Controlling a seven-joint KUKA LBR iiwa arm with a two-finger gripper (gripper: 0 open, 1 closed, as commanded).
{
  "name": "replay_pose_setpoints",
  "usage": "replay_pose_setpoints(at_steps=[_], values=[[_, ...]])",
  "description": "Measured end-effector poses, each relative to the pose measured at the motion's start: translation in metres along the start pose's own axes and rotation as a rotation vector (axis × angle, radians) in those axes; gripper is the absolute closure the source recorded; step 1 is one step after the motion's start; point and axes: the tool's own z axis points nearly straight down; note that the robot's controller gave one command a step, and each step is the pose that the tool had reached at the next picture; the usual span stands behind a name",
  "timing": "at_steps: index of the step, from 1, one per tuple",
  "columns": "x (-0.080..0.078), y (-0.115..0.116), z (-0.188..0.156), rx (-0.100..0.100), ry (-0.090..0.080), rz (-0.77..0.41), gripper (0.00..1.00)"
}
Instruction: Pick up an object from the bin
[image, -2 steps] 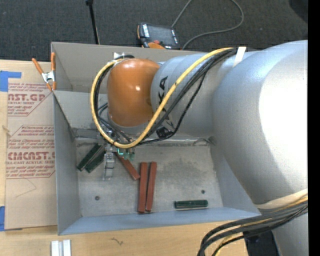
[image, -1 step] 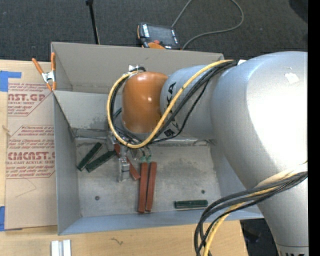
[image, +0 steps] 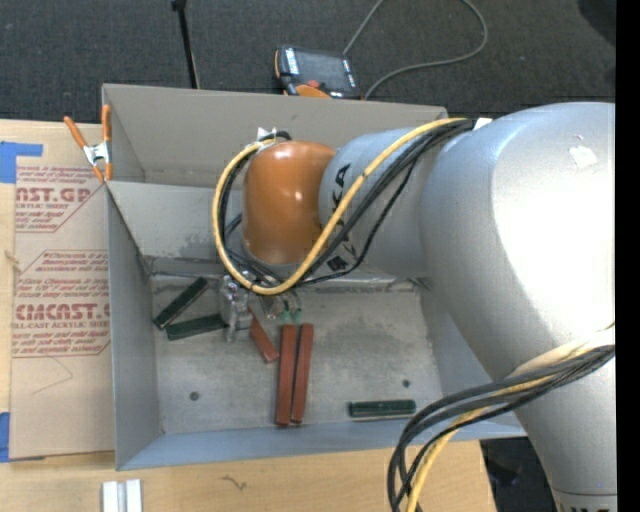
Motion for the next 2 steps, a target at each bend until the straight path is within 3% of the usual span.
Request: replay_pose_setpoints(at_steps=[1,2], values=[[0.0139,-0.0181,-0.1311,0.002,-0.003,-0.244,1.0],[0.0152,-0.0176,-0.1272,0.0,0.003,-0.243,0.0]])
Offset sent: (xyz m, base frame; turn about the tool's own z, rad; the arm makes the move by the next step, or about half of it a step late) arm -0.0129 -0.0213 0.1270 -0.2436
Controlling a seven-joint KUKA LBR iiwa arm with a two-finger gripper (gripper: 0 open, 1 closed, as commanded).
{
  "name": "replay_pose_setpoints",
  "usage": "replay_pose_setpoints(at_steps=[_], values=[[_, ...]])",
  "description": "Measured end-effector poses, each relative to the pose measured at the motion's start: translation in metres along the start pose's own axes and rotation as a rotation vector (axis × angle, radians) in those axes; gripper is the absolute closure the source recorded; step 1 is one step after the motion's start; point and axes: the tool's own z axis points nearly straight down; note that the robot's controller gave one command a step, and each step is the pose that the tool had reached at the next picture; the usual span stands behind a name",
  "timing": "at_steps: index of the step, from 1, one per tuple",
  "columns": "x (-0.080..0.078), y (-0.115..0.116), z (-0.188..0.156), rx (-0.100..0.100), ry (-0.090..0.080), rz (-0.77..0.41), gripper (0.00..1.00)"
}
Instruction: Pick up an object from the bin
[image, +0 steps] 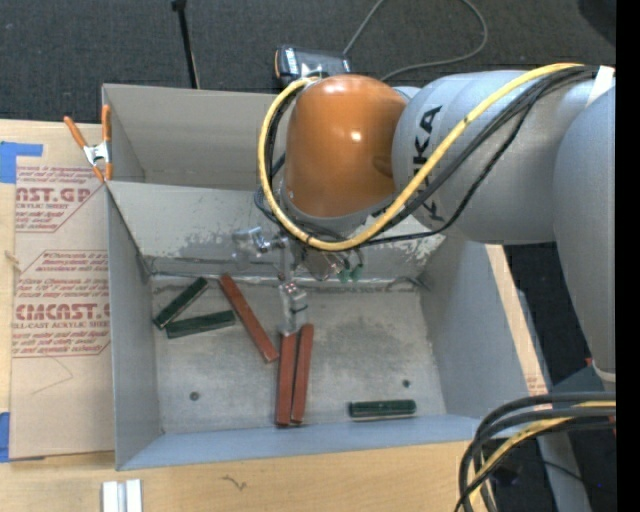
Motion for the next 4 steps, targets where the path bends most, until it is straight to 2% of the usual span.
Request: replay_pose_setpoints(at_steps=[1,2,3,4], values=[[0.025,-0.049,0.12,-0.001,0.006,-0.26,0.0],[0.023,-0.048,0.117,-0.001,0.001,-0.26,1.0],[0.023,-0.048,0.117,-0.001,0.0,-0.259,0.0],[0.043,0.029,0.126,-0.004,0.001,-0.197,0.0]])
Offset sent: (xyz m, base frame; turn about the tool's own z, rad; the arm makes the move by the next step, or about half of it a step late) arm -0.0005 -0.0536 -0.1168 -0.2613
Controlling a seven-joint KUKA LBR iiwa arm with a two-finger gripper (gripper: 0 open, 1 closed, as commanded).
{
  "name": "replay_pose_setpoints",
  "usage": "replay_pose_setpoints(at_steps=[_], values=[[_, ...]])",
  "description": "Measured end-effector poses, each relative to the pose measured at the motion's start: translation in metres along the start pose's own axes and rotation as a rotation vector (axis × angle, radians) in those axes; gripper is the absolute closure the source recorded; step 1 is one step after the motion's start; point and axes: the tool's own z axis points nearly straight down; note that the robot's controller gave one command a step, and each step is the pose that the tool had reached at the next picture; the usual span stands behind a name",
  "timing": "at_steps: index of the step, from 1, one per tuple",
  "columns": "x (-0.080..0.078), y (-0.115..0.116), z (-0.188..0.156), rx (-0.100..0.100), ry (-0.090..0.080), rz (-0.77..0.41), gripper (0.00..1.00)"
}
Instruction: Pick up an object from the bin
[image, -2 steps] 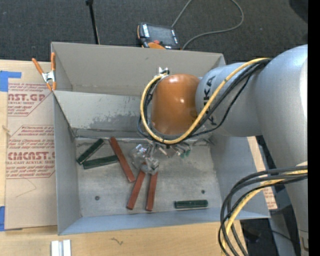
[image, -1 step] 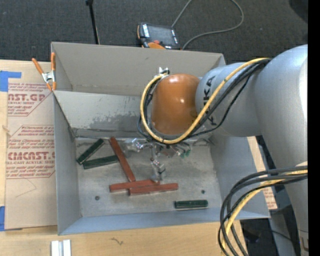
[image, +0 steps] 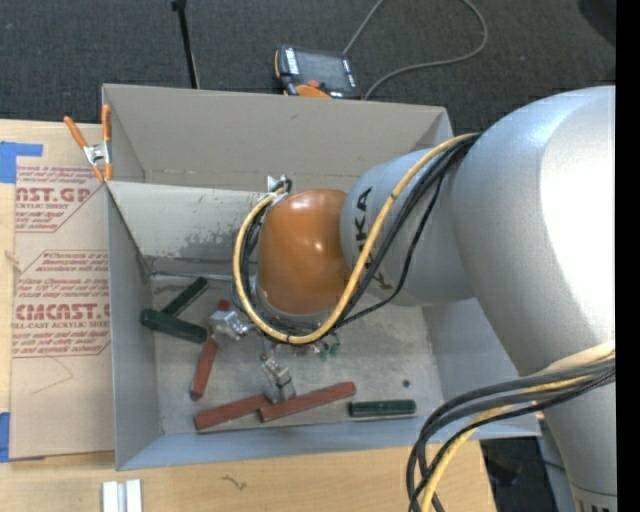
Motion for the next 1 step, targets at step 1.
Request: replay_pose_setpoints(at_steps=[1], values=[[0.0145,0.0547,0.0025,0.002,0.001,-0.04,0.0]])
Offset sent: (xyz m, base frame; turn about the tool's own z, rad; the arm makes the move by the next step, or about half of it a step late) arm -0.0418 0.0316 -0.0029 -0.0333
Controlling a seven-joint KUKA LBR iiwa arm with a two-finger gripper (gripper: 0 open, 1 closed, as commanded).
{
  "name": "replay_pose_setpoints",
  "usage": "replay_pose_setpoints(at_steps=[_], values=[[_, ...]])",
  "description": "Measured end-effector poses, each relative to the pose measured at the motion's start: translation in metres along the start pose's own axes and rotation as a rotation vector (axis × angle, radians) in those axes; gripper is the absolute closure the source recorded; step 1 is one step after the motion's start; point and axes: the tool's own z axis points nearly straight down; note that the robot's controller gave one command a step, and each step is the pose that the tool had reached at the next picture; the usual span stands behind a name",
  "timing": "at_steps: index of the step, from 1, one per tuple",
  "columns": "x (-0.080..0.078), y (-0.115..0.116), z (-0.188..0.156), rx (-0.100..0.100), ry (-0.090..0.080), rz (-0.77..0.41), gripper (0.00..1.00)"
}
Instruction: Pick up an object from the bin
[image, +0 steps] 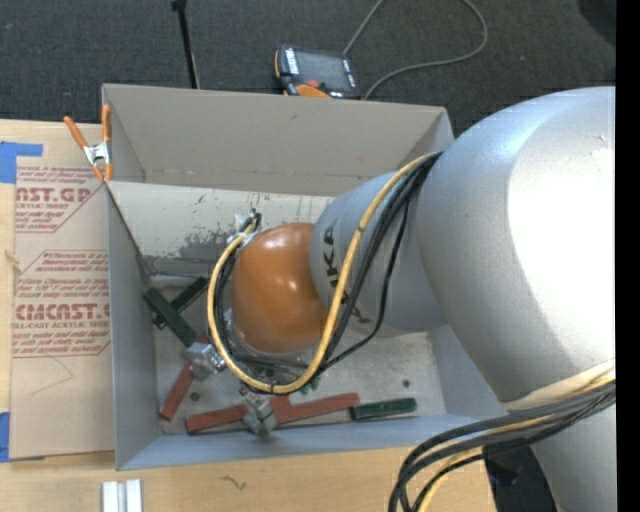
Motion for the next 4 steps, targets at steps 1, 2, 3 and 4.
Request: replay_pose_setpoints(at_steps=[1,2,3,4], values=[[0.042,-0.096,-0.064,0.008,-0.003,0.045,0.0],[0.081,-0.092,-0.005,0.003,-0.003,-0.072,0.0],[0.08,-0.092,-0.007,0.004,-0.006,-0.069,1.0],[0.082,-0.1,-0.108,0.006,-0.006,-0.099,1.0]])
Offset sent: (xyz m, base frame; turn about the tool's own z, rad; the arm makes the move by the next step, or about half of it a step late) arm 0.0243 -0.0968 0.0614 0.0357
